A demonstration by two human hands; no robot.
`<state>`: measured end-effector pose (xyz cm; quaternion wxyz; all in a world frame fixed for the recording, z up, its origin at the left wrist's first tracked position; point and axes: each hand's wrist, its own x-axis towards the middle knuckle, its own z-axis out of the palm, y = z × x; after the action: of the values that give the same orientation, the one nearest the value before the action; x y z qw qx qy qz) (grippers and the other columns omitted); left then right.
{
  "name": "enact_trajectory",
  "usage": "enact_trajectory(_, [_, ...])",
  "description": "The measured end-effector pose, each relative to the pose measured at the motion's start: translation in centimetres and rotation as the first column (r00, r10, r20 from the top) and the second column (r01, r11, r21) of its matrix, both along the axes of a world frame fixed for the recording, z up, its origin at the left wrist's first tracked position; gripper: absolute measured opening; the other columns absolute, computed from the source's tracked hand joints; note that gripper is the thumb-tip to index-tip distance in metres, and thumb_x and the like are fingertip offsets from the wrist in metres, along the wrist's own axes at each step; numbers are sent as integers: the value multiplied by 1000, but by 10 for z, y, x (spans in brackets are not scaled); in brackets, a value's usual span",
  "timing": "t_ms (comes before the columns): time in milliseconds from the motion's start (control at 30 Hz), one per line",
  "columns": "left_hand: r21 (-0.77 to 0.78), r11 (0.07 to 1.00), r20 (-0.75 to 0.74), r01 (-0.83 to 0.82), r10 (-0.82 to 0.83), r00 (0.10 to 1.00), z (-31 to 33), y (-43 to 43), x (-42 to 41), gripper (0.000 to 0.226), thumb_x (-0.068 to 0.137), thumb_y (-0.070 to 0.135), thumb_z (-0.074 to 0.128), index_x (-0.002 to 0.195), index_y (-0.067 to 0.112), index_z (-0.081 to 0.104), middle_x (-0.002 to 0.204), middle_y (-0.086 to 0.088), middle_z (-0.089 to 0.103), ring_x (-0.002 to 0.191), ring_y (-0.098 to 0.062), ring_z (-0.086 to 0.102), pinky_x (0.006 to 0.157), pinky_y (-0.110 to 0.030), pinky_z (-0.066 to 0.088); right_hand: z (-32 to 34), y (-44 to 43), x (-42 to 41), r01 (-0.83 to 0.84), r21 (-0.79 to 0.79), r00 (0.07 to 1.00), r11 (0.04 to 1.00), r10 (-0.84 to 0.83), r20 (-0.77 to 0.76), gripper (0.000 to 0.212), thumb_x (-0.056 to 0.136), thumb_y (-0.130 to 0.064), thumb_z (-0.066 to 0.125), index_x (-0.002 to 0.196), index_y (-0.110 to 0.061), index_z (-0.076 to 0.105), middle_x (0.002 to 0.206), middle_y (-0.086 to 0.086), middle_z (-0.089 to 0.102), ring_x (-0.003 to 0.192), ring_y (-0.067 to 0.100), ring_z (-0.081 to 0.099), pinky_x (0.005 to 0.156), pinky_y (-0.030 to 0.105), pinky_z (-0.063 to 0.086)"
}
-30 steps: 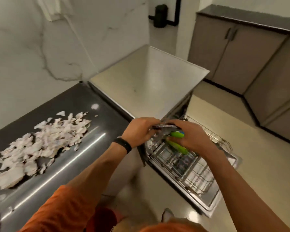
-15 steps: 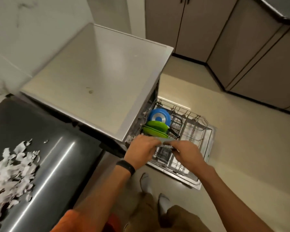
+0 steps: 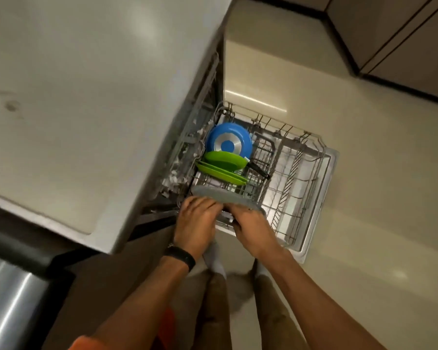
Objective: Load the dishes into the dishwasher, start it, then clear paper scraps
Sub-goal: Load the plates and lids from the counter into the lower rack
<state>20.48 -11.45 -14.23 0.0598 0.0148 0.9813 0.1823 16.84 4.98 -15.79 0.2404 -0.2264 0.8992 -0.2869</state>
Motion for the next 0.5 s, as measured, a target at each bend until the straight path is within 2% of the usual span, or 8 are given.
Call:
enact_trajectory(167, [-44,997,60,-65,68,996,-80,-1,-20,42,75,-7,72,107,20,76,104,1,75,101,-24,67,96,-43,46,-90,-4,-25,-50,7,999,999,50,13,56,90,2,60,141,-22,56,129,4,69,102,24,71,87,39,58])
enact_trajectory(400, [-68,995,165,-72,82,983,-156,-11,-31,43,83,-6,68,114,22,74,110,1,74,109,-24,65,99,-42,42,-171,-16,-32,-56,9,996,998,56,68,59,90,2,63,143,-23,52,127,3,69,96,21,72,82,34,58])
enact_trajectory(500, [-69,995,183,-67,79,980,-172,-14,-36,42,84,-5,67,115,22,74,111,0,73,110,-24,64,100,-43,41,-181,-20,-36,-24,-12,996,1000,25,81,57,90,2,62,142,-21,55,124,5,70,93,23,71,77,26,49])
